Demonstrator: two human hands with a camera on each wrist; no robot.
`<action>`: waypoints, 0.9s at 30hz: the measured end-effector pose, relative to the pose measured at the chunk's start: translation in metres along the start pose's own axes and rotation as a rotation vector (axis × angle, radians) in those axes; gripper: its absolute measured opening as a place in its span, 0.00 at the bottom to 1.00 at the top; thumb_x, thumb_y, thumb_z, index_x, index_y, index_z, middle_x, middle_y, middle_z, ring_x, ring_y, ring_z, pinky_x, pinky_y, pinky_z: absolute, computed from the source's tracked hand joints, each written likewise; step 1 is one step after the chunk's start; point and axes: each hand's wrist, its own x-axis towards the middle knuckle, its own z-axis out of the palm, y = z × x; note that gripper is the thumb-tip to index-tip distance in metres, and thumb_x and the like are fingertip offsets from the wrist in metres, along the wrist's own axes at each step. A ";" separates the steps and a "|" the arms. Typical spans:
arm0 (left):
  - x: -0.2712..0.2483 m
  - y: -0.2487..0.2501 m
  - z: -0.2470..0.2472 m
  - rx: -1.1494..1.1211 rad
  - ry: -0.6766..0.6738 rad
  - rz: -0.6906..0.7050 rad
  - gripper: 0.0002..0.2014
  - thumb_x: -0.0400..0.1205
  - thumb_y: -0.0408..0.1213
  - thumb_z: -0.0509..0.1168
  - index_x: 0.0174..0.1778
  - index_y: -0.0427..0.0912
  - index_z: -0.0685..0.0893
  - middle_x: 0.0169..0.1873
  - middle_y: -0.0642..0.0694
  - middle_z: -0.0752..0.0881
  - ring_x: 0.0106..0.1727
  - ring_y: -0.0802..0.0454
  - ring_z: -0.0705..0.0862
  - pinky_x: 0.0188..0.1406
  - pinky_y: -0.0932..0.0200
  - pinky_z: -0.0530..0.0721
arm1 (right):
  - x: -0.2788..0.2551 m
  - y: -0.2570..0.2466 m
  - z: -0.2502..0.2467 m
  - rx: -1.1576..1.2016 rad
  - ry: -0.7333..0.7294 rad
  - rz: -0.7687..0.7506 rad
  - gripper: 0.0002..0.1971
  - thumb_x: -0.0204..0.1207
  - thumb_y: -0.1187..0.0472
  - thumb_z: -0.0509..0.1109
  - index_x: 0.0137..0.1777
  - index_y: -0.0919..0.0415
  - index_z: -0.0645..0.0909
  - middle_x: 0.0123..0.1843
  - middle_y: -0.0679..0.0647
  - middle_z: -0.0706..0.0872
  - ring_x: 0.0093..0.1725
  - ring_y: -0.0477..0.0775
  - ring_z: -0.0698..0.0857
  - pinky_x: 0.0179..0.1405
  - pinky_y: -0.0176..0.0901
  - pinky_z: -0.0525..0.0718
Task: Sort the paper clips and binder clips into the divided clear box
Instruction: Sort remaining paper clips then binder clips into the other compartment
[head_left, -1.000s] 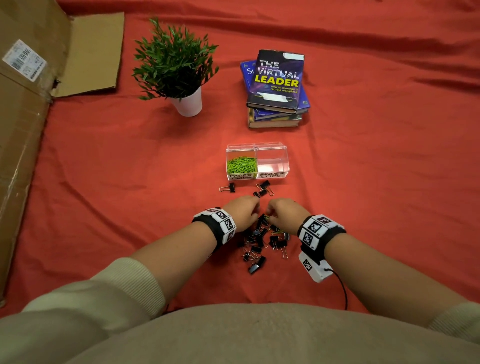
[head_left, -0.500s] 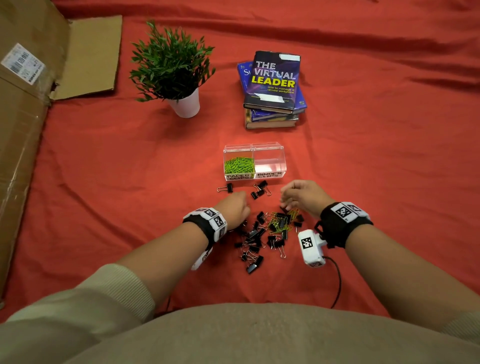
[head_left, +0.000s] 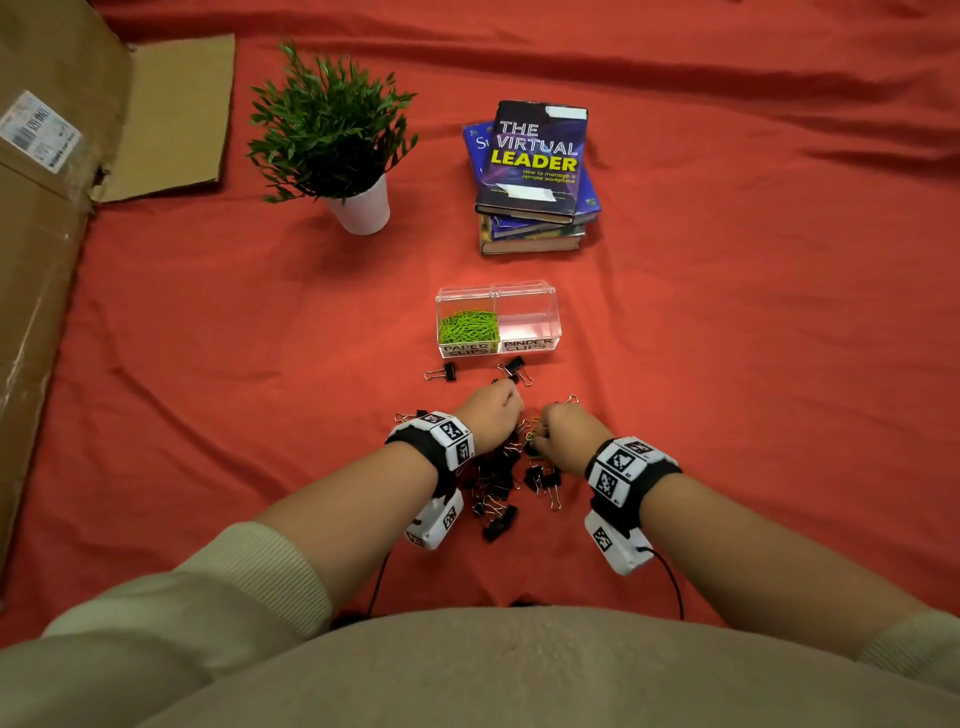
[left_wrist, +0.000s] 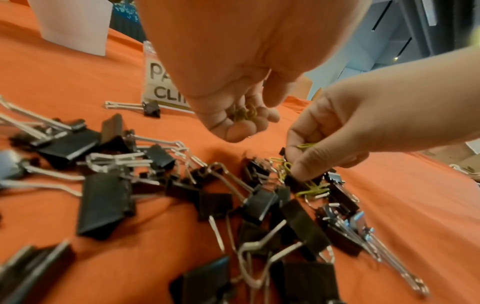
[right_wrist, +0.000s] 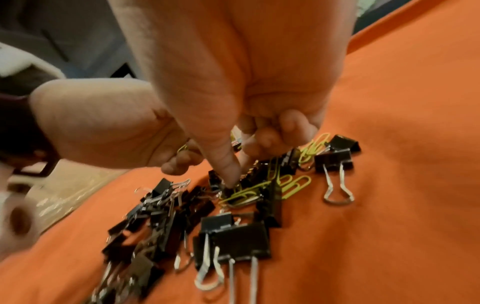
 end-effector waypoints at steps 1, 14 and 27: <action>0.000 0.000 0.004 0.026 0.015 0.000 0.06 0.85 0.33 0.53 0.44 0.41 0.74 0.31 0.50 0.75 0.33 0.50 0.73 0.31 0.56 0.70 | 0.001 0.000 0.000 0.048 -0.010 0.010 0.08 0.74 0.62 0.67 0.36 0.66 0.80 0.35 0.62 0.84 0.37 0.60 0.83 0.35 0.45 0.78; -0.004 -0.026 -0.004 0.273 0.139 -0.004 0.07 0.80 0.33 0.62 0.53 0.44 0.77 0.52 0.45 0.82 0.45 0.49 0.80 0.44 0.57 0.77 | -0.013 0.072 -0.050 1.164 -0.052 0.140 0.11 0.76 0.75 0.60 0.49 0.66 0.83 0.33 0.57 0.83 0.28 0.50 0.79 0.24 0.36 0.75; 0.006 0.002 0.034 0.417 0.027 0.158 0.14 0.81 0.41 0.65 0.62 0.45 0.77 0.59 0.44 0.79 0.60 0.43 0.81 0.58 0.47 0.82 | 0.000 0.061 -0.030 0.103 0.044 -0.078 0.08 0.72 0.66 0.68 0.50 0.59 0.83 0.47 0.54 0.85 0.46 0.52 0.82 0.47 0.40 0.77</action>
